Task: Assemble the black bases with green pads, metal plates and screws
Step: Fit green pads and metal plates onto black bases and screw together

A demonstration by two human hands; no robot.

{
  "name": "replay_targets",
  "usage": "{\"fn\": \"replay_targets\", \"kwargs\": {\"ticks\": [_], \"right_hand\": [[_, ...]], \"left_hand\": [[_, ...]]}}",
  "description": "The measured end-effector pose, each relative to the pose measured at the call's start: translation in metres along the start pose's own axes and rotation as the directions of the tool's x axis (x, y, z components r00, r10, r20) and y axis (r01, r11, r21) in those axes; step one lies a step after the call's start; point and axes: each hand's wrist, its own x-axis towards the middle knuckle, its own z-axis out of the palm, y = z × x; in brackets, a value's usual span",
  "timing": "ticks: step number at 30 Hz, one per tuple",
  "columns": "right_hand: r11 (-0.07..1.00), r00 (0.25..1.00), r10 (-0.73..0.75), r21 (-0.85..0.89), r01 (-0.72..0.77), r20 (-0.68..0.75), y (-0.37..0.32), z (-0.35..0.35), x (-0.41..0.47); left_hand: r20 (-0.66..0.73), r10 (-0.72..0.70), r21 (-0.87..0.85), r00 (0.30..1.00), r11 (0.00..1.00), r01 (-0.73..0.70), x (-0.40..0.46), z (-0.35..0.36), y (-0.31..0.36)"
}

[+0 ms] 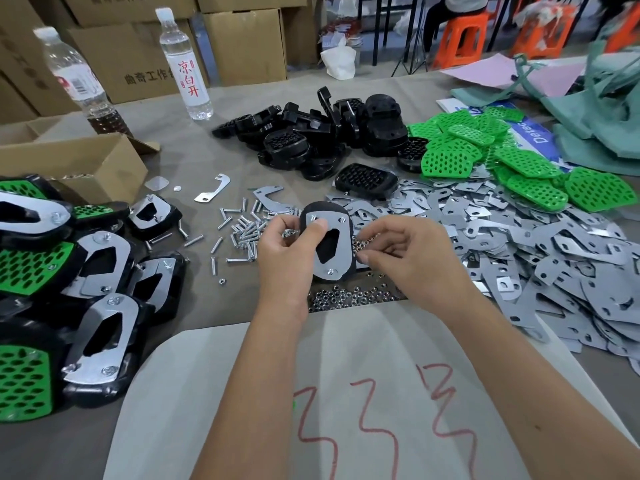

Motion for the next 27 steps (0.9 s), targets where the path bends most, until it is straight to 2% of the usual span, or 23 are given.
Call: {"fn": "replay_targets", "kwargs": {"ticks": [4, 10, 16, 21, 27], "right_hand": [[0.989, 0.995, 0.047, 0.143, -0.034, -0.084, 0.0, 0.0, 0.001], [0.963, 0.976, -0.011, 0.259, 0.069, -0.219, -0.001, 0.001, 0.004], [0.973, 0.979, -0.095, 0.19, 0.129, -0.179, 0.001, 0.006, 0.007], [0.979, 0.978, -0.111, 0.149, 0.138, -0.176, 0.005, 0.007, 0.008], [0.972, 0.983, -0.156, 0.161, 0.17, -0.097, 0.009, -0.002, 0.007]], "left_hand": [[-0.002, 0.019, 0.05, 1.0, 0.999, -0.019, 0.001, 0.001, -0.002], [0.09, 0.086, 0.156, 0.992, 0.983, -0.099, 0.001, 0.001, -0.01], [0.188, 0.11, 0.192, 0.976, 0.97, -0.146, 0.0, 0.0, -0.012], [0.198, 0.114, 0.167, 0.973, 0.975, -0.148, 0.003, -0.002, -0.014], [0.207, 0.082, 0.121, 0.975, 0.987, -0.109, 0.001, -0.002, -0.013]]}}
